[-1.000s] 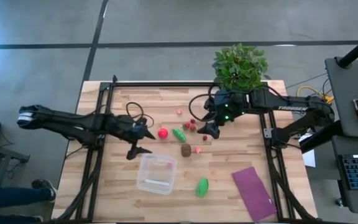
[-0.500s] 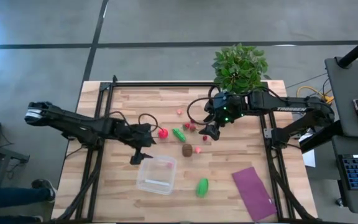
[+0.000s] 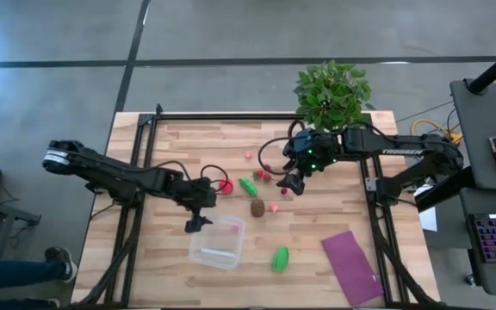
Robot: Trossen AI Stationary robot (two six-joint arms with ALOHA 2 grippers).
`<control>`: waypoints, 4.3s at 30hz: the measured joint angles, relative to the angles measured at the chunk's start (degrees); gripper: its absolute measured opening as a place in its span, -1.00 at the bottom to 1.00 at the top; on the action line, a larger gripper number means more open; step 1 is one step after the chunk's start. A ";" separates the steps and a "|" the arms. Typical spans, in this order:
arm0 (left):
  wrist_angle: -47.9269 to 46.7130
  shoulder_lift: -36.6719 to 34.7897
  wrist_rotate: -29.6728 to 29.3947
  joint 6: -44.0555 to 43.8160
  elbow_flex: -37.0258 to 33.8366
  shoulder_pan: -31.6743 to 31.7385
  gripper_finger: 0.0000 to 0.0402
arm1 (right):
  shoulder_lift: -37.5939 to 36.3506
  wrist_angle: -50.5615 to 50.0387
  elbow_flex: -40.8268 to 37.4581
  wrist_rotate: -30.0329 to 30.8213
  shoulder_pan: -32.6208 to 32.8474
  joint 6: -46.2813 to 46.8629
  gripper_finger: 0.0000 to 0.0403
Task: Pick and placing Produce into tupperware
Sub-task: Move the transparent bin to the bottom center of the shelf, then put the bottom peach into the transparent bin
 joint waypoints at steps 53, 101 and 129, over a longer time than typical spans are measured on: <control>-0.61 2.77 -6.34 -6.64 -0.37 -0.09 -0.01 | 0.00 0.48 -0.06 0.04 -0.02 -0.83 0.71; -16.73 -5.82 -1.39 -28.23 1.35 -13.09 -0.97 | 0.00 0.48 -0.39 1.64 -0.04 -0.83 0.71; -7.31 -10.59 -1.43 -38.85 -4.00 -13.55 -0.11 | 8.14 3.06 -0.98 1.58 6.61 -6.89 0.71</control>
